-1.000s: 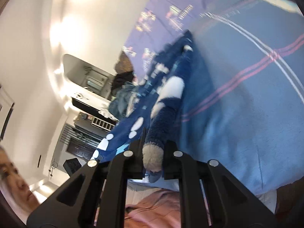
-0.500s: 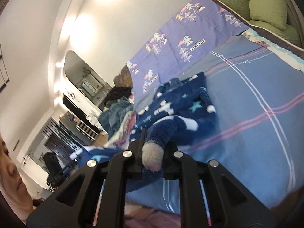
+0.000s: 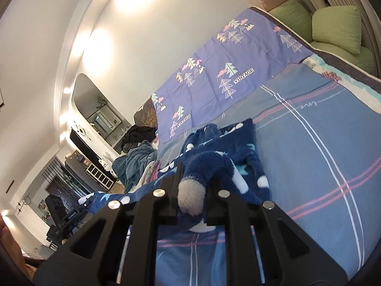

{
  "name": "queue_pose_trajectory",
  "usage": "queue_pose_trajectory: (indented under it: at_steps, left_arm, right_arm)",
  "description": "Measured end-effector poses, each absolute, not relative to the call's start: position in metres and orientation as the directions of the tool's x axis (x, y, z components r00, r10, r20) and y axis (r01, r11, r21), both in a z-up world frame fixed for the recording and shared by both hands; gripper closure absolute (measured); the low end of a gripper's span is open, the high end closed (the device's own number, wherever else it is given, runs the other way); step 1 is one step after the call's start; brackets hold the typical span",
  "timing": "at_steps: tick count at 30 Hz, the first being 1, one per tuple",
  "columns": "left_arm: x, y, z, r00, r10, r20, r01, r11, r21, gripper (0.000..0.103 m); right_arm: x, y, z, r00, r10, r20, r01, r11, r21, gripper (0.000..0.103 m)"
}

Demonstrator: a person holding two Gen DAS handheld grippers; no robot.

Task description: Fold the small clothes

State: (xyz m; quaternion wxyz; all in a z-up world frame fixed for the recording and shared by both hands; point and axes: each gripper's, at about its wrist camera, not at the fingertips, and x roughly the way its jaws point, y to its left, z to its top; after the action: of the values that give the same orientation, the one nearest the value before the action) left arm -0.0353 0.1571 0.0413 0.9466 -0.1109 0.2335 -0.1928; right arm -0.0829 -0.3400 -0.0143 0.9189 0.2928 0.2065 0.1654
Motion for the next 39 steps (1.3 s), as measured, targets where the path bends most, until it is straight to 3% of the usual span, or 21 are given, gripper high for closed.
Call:
queue_pose_trajectory:
  at_steps: [25,34,39]
  left_arm:
    - [0.066,0.141,0.071,0.840,-0.416,-0.349,0.321,0.898,-0.299,0.089]
    - [0.127,0.133,0.071,0.834,-0.403,-0.377,0.310,0.907,-0.285,0.089]
    - [0.173,0.131,0.059,0.814,-0.397,-0.423,0.285,0.909,-0.305,0.089]
  right_arm:
    - [0.042,-0.330,0.025,0.880,0.403,-0.250,-0.233,0.826,0.512,0.087]
    - [0.106,-0.326,0.026,0.876,0.385,-0.290,-0.204,0.841,0.501,0.087]
    - [0.156,-0.323,0.015,0.857,0.365,-0.364,-0.155,0.855,0.495,0.087]
